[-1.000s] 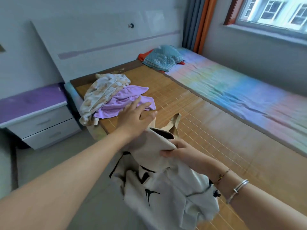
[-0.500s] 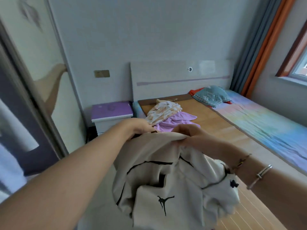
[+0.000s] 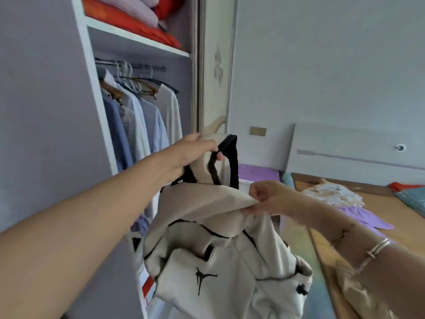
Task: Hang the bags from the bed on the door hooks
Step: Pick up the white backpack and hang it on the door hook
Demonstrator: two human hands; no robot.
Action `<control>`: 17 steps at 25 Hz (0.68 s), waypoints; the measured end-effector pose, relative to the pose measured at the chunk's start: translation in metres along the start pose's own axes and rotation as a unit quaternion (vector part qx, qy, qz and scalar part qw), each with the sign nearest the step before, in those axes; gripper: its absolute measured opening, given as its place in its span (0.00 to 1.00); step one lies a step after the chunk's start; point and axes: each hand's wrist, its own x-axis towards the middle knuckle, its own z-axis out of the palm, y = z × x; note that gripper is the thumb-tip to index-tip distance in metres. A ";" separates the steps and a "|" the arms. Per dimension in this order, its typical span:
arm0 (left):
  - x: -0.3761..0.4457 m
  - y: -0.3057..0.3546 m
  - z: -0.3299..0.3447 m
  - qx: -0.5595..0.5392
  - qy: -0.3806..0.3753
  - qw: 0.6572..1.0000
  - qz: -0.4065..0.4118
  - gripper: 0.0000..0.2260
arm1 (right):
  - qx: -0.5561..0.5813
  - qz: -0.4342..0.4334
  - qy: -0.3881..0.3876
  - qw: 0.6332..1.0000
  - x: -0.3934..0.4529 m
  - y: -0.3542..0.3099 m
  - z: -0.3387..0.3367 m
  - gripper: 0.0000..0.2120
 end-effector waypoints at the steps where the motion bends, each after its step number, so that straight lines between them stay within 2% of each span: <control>1: -0.023 0.009 -0.016 0.003 0.020 1.000 0.011 0.13 | 0.019 -0.016 -0.086 0.996 0.001 -0.020 0.005 0.13; 2: -0.045 0.017 -0.034 0.008 0.041 0.999 0.024 0.14 | 0.036 -0.022 -0.152 0.988 0.004 -0.041 0.010 0.10; 3: -0.066 0.026 -0.052 0.018 0.057 0.997 0.039 0.14 | 0.038 -0.030 -0.172 0.984 0.009 -0.064 0.016 0.08; 4: -0.086 0.034 -0.071 0.031 0.069 0.996 0.053 0.13 | 0.023 -0.053 -0.139 0.989 0.017 -0.088 0.022 0.11; 5: -0.100 0.040 -0.085 0.044 0.076 0.994 0.062 0.11 | -0.004 -0.088 -0.060 0.994 0.025 -0.107 0.026 0.15; 7: -0.132 0.056 -0.120 0.057 0.106 0.990 0.076 0.10 | -0.036 -0.177 0.089 0.979 0.045 -0.155 0.054 0.20; 9: -0.163 0.071 -0.159 0.056 0.139 0.985 0.084 0.09 | -0.030 -0.270 0.119 0.955 0.063 -0.205 0.095 0.24; 11: -0.198 0.085 -0.205 0.067 0.185 0.975 0.104 0.09 | -0.016 -0.336 0.105 0.936 0.082 -0.257 0.142 0.24; 13: -0.232 0.098 -0.252 0.078 0.230 0.961 0.130 0.11 | 0.015 -0.376 0.089 0.922 0.094 -0.310 0.187 0.20; 17: -0.305 0.112 -0.362 0.053 0.347 0.921 0.172 0.11 | 0.159 -0.414 -0.050 0.895 0.113 -0.425 0.279 0.14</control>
